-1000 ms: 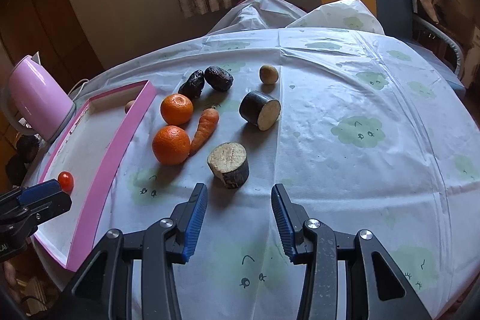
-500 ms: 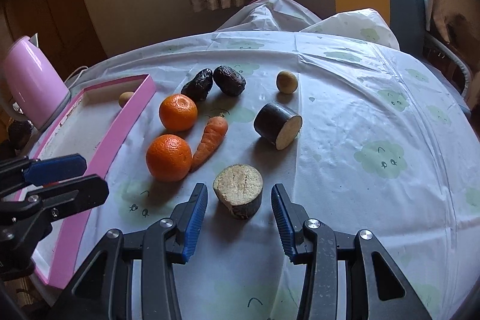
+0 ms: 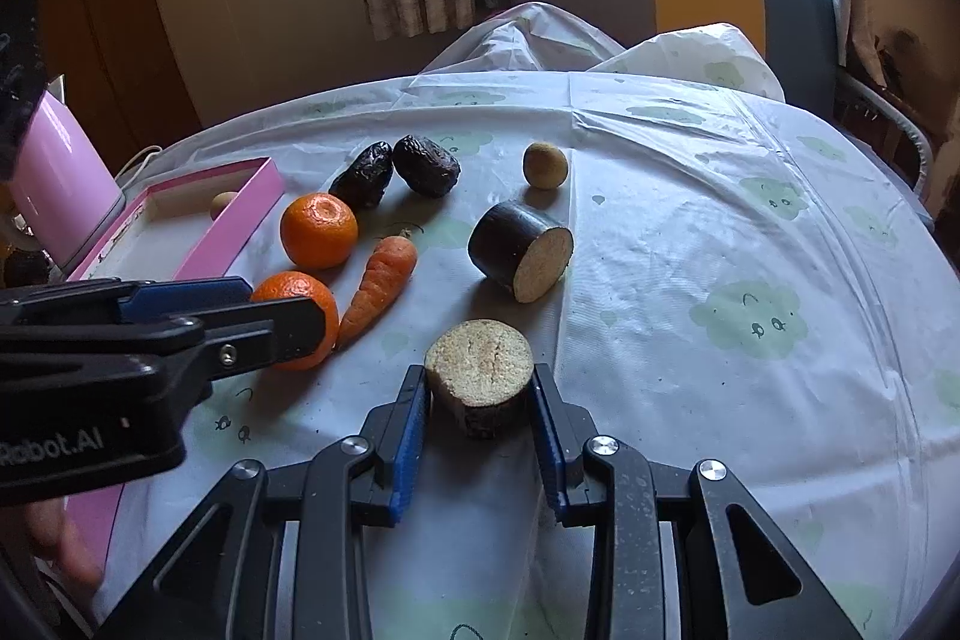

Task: Organize fruits
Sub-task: 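Grasp the cut taro slice with the right tool while the left tool grasps a mandarin, then carry the mandarin and taro slice into the tray and open both tools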

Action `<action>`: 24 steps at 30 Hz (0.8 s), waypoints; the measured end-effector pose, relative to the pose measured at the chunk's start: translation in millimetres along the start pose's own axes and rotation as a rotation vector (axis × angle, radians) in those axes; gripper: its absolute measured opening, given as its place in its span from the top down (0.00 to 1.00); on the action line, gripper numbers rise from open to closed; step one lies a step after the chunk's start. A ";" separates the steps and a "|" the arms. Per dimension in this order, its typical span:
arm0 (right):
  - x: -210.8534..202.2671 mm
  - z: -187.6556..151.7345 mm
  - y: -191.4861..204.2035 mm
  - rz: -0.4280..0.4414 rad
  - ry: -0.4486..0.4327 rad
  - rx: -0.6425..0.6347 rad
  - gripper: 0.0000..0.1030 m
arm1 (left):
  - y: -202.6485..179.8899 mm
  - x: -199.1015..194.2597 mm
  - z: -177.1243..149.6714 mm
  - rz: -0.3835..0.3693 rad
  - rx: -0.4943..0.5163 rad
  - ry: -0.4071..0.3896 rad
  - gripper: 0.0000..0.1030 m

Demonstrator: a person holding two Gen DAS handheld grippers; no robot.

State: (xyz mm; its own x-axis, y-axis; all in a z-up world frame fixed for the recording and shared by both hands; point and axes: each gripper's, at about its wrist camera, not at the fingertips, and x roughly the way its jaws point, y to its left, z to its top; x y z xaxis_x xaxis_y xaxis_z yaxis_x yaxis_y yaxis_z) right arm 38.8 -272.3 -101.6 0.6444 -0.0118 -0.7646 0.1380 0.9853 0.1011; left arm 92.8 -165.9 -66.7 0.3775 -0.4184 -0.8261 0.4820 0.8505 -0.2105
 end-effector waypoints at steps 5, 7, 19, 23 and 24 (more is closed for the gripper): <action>-0.4 -0.3 -6.8 0.043 -0.011 0.038 0.67 | 5.1 8.5 -1.1 -0.009 -0.037 0.025 0.51; -0.6 -1.0 -7.2 0.046 -0.016 0.044 0.68 | 8.6 13.4 -2.7 -0.023 -0.059 0.046 0.51; -1.1 -2.7 -0.6 0.009 -0.022 0.007 0.68 | 11.1 6.0 -10.1 0.020 -0.070 -0.006 0.65; -1.0 -2.9 -0.6 0.003 -0.023 0.000 0.68 | 6.9 0.1 -16.7 0.044 -0.047 -0.015 0.65; -0.9 -2.9 -0.5 0.002 -0.023 -0.001 0.68 | 6.5 -0.3 -17.5 0.047 -0.047 -0.016 0.65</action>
State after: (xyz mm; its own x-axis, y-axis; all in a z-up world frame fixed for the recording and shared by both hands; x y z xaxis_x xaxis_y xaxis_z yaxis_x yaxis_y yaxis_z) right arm 35.9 -272.3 -102.8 0.6621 -0.0137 -0.7493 0.1361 0.9854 0.1023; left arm 82.0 -154.7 -77.0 0.4120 -0.3824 -0.8271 0.4260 0.8832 -0.1961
